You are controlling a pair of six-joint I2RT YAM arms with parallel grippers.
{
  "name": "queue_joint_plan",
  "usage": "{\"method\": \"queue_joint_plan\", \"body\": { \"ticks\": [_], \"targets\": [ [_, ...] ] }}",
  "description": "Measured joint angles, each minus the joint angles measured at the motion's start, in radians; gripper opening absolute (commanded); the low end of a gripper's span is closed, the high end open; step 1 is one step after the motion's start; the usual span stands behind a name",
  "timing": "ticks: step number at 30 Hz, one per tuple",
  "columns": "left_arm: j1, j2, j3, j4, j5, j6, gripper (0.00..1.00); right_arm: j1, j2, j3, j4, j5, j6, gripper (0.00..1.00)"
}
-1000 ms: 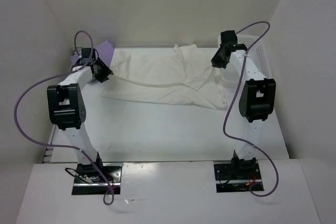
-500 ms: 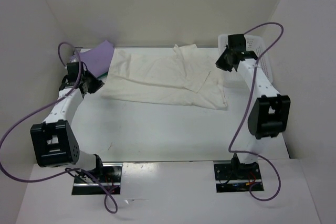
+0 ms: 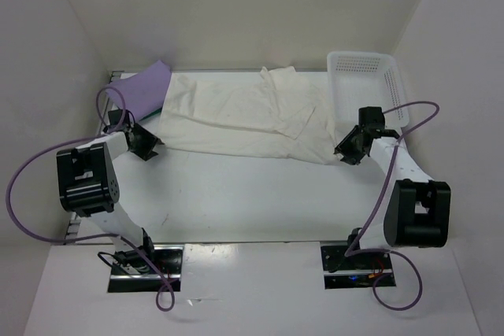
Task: Fold and stack the t-shirts
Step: Fold the flattened tshirt in 1/3 of the way
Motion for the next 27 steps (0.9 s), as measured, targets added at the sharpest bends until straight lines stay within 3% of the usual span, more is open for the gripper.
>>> {"method": "queue_joint_plan", "body": {
  "ticks": [4,9,13,17,18,21,27],
  "targets": [
    [0.0,0.036,0.022,0.053,0.01,-0.027,0.44,-0.035,0.037,-0.021,0.029,-0.003,0.002,0.51],
    [0.0,0.05,0.022,0.071,0.0,-0.032,0.24,-0.036,0.124,-0.022,0.078,-0.005,0.01,0.51],
    [0.0,0.056,0.022,0.073,-0.003,-0.026,0.15,-0.043,0.166,-0.023,0.101,-0.001,0.026,0.51],
    [0.0,0.06,0.023,0.077,-0.003,-0.023,0.07,-0.069,0.203,-0.023,0.14,0.002,0.05,0.26],
    [0.0,0.062,0.023,0.08,-0.003,-0.023,0.06,-0.073,0.22,-0.023,0.152,0.002,0.06,0.14],
    [0.0,0.063,0.026,0.079,-0.004,-0.018,0.01,-0.08,0.255,-0.016,0.172,-0.014,0.085,0.0],
    [0.014,0.049,0.03,0.034,-0.015,0.011,0.0,-0.086,0.22,-0.041,0.176,-0.014,0.116,0.0]
  ]
}}
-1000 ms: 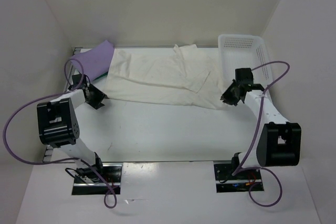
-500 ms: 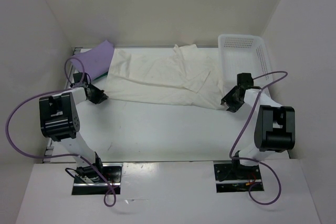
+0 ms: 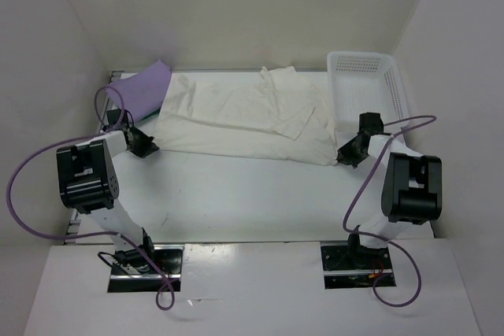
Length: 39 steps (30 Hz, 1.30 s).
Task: Fold and stack the t-shirts
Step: Fold the flattened tshirt in 1/3 of the way
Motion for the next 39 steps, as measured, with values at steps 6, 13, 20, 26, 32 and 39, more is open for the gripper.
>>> {"method": "queue_joint_plan", "body": {
  "ticks": [6,13,20,26,32,39],
  "targets": [
    [0.079,-0.175,-0.084,-0.117,-0.01,0.047,0.0,-0.027,-0.269,-0.095,-0.108,-0.05,0.026,0.0],
    [0.101,-0.409,-0.144,-0.338,-0.061,0.101,0.0,-0.027,-0.462,-0.1,-0.291,-0.102,0.043,0.0],
    [0.106,-0.438,-0.13,-0.531,-0.069,0.093,0.32,0.009,-0.463,-0.051,-0.48,-0.064,0.024,0.09],
    [0.106,-0.472,-0.091,-0.676,-0.072,0.071,0.38,0.019,-0.465,0.037,-0.566,-0.013,-0.019,0.28],
    [0.108,-0.473,0.039,-0.689,-0.061,0.098,0.48,0.043,-0.433,0.219,-0.625,0.044,-0.082,0.61],
    [-0.018,-0.428,0.093,-0.489,0.038,0.127,0.23,0.087,-0.394,0.254,-0.474,-0.076,-0.13,0.0]
  ]
}}
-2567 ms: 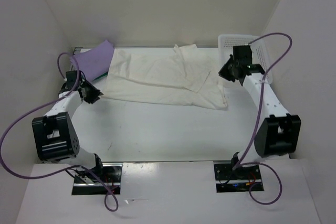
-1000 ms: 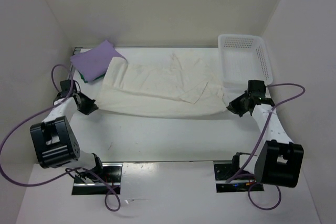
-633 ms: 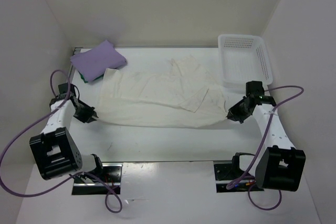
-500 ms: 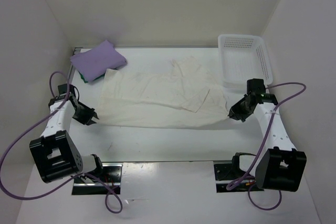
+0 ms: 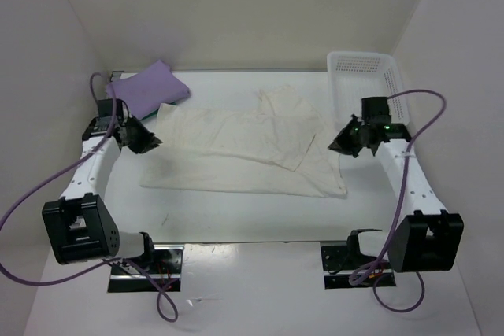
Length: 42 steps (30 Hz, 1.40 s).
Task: Fold and stack the t-shirts
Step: Fold the flattened tshirt in 1/3 of the way
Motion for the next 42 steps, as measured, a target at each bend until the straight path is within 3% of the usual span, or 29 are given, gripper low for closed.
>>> {"method": "queue_joint_plan", "body": {
  "ticks": [4,8,18,23,27,33,39,42],
  "targets": [
    [-0.142,0.005,-0.087,0.146,0.047,-0.017,0.11,0.196,0.09,-0.15,0.172,-0.129,0.07,0.0],
    [-0.218,0.02,-0.198,0.242,0.074,-0.056,0.11,0.398,0.224,-0.198,0.272,-0.18,0.117,0.0],
    [-0.376,0.097,-0.283,0.336,0.066,-0.113,0.12,0.6,0.417,-0.194,0.483,-0.119,0.175,0.0],
    [-0.389,0.156,-0.293,0.397,0.048,-0.14,0.12,0.673,0.529,-0.171,0.533,-0.082,0.207,0.0],
    [-0.383,0.202,-0.364,0.414,0.063,-0.19,0.12,0.681,0.539,-0.167,0.564,-0.059,0.24,0.0],
    [-0.367,0.139,-0.447,0.458,0.095,-0.253,0.12,0.688,0.483,-0.261,0.654,-0.042,0.299,0.0],
    [-0.301,-0.119,-0.548,0.224,0.086,-0.261,0.12,0.71,0.335,-0.408,0.634,-0.032,0.33,0.0],
    [-0.301,-0.144,-0.548,0.169,0.101,-0.26,0.1,0.711,0.244,-0.476,0.579,-0.032,0.34,0.0]
  ]
}}
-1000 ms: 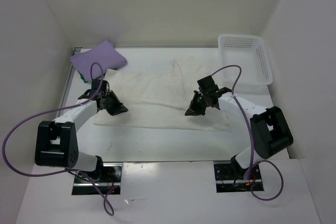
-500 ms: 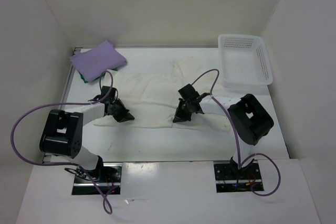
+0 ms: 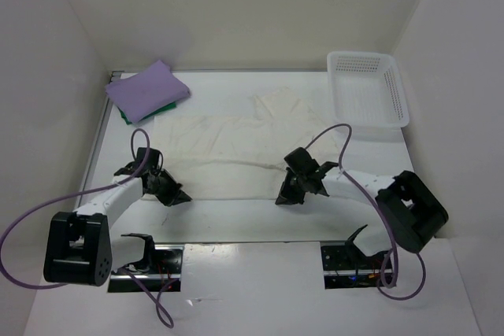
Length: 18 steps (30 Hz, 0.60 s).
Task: Fold and stack the t-shirts
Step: Fold the flattened tshirt in 1/3 of the way
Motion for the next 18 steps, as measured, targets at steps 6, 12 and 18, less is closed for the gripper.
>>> {"method": "queue_joint_plan", "body": {
  "ticks": [6,12,18],
  "targets": [
    [0.0,-0.002,0.024,-0.101,0.037,0.012,0.08,0.0,-0.163,-0.024,-0.14,0.003,0.008,0.04],
    [-0.001,0.008,0.238,-0.056,0.045,0.04,0.08,-0.053,-0.188,0.104,-0.184,0.054,-0.027,0.0],
    [-0.012,0.055,0.163,0.108,0.019,0.021,0.11,-0.098,-0.049,0.112,-0.128,0.13,-0.039,0.0]
  ]
}}
